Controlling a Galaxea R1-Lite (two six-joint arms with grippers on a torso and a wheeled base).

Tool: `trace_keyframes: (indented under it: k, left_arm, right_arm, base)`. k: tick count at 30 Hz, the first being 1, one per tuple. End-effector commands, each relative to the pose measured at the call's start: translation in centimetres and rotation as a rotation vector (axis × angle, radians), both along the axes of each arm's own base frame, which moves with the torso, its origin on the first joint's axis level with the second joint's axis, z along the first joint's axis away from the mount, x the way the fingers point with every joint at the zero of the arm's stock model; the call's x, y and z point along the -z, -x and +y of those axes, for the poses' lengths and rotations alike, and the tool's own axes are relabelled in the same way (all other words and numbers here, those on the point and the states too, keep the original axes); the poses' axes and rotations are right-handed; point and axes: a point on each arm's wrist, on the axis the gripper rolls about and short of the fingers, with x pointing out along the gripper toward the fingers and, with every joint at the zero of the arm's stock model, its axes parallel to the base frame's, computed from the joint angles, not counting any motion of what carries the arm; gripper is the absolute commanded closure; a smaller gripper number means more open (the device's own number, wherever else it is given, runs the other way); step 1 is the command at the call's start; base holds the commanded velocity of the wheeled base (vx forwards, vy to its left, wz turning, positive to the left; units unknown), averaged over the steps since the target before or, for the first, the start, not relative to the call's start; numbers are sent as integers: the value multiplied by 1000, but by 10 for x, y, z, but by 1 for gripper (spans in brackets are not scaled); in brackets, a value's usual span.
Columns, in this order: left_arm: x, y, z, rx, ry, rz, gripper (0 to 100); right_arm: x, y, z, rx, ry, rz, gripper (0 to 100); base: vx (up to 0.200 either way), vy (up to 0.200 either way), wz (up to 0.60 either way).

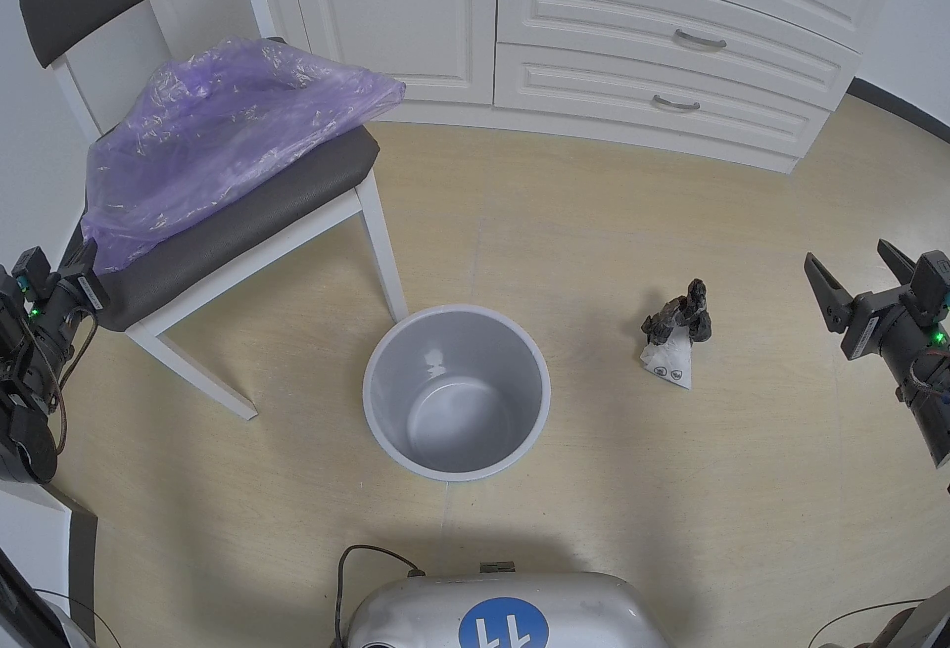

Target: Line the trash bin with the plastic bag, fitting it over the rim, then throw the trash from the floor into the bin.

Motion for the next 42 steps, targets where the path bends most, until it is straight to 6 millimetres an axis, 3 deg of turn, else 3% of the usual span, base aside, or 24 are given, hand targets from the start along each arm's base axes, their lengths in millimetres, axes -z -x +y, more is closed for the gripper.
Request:
trace_keyframes:
  k: [1,3,5,11,17,19,33,42]
  left_arm:
    - [-3,1,-15,39,-51,-2,100]
    - [-6,-1,-19,47,-65,-11,100]
    - [-18,-3,-40,99,-113,-57,100]
    - [-39,-6,-76,188,-117,-148,100]
    - [-48,-3,-100,269,-114,-189,100]
    - [-55,6,-115,322,-127,-217,100]
    - [-58,25,-137,380,-121,-232,100]
    - [-68,58,-154,479,-125,-275,100]
  right_arm:
    - [-28,8,1,-63,27,-117,0]
    - [-38,4,3,-107,29,-147,0]
    - [-56,-5,9,-208,11,-184,0]
    - [-51,3,37,-360,-233,-108,0]
    - [-50,-9,55,-281,-266,-81,0]
    - [-41,-11,64,-292,-260,-42,0]
    - [-3,-8,96,-383,-194,107,0]
    - [5,4,114,-441,-206,150,0]
  base:
    - [0,0,0]
    - [0,0,0]
    - [0,0,0]
    - [0,0,0]
    - [0,0,0]
    - [0,0,0]
    - [0,0,0]
    - [0,0,0]
